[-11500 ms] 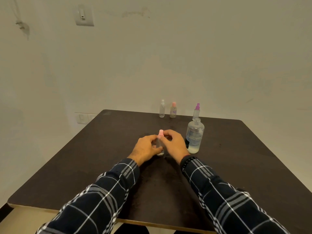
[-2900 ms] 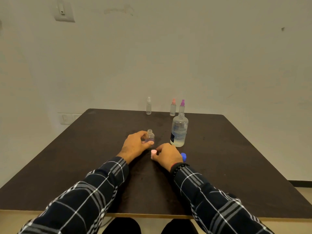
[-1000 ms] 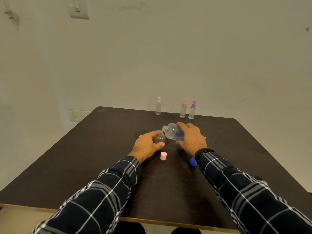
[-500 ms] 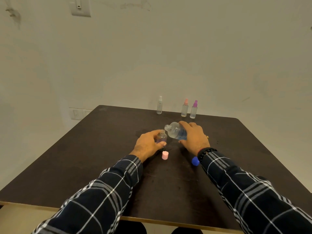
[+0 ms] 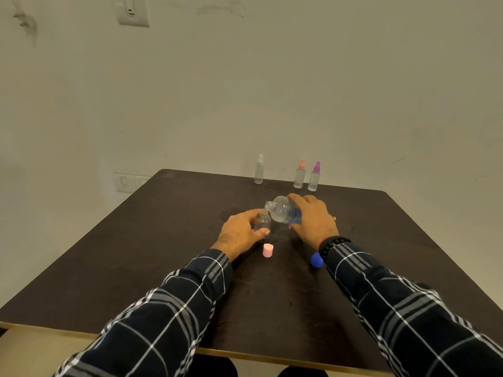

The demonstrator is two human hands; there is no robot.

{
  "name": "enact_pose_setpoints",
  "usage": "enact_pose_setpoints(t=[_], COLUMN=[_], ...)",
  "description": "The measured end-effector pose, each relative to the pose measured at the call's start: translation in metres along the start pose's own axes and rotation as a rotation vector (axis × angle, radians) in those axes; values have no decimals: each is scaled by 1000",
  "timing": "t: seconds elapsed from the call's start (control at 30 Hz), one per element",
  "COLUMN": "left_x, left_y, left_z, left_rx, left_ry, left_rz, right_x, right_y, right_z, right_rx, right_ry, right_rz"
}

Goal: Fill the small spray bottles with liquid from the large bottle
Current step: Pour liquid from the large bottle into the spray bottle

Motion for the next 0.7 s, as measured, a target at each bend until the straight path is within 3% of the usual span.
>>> enact_pose_setpoints(t=[0.4, 0.7], left_x=[1, 3], left_y=[0, -2], left_z=[0, -2], left_rx=[-5, -26], left_ry=[12, 19], left_rz=[-13, -20], right_x=[3, -2], right_y=[1, 0], right_z=[2, -1], right_rx=[-7, -15], right_ry=[-65, 15], right_rz=[8, 29])
Point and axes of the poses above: each hand's wrist, its own y-axis towards the middle knuckle, its own x-axis out of the back of the hand, z = x × y, the point moved 10 cm from there along y, towards the middle knuckle, and after that the axes turned 9 degrees about z, right-handed, at the moved point
